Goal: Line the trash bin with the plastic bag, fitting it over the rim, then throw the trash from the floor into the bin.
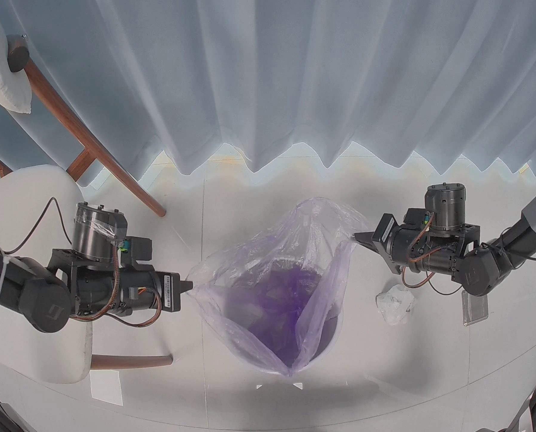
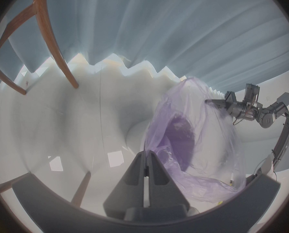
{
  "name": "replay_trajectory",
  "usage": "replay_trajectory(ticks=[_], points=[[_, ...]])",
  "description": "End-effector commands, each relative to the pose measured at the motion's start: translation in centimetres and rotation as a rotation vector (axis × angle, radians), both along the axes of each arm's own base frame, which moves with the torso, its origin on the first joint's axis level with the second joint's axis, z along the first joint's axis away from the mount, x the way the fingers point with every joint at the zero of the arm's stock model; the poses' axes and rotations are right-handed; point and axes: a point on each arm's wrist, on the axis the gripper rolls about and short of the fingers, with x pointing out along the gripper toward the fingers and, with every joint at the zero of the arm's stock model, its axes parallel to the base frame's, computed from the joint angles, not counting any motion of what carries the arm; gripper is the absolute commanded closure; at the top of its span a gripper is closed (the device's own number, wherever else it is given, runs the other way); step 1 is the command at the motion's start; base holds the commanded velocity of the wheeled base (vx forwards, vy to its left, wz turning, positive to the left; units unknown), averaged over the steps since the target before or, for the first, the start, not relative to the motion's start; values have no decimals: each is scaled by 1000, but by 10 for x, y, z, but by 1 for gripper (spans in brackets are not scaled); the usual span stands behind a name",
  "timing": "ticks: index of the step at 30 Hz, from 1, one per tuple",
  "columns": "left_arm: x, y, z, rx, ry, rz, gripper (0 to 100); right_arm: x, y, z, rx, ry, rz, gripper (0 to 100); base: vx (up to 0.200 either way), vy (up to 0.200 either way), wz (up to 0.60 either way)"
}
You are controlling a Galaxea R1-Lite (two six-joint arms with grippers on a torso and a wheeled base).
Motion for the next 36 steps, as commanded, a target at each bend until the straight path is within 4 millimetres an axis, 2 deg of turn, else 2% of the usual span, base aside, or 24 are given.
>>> replay_trajectory(ticks=[1,10,18,25,29,36], points=[[23,0,-30,18,33,36,100,26,1,-24,-15,31,-23,100,0,0,0],[36,7,-56,42,77,73,100,31,-1,-47,-36,86,-26,100,0,0,0],[22,4,-71,80,140,40,100,19,-7,-58,-54,142,-29,100,0,0,0],[23,2,-103,184,201,20,100,6,-13,-76,-94,195,-16,100,0,0,0],[22,2,-106,195,209,17,100,-2,-18,-80,-108,220,-20,100,0,0,0],[20,0,-103,193,197,9,100,-17,-23,-71,-111,205,-9,100,0,0,0]])
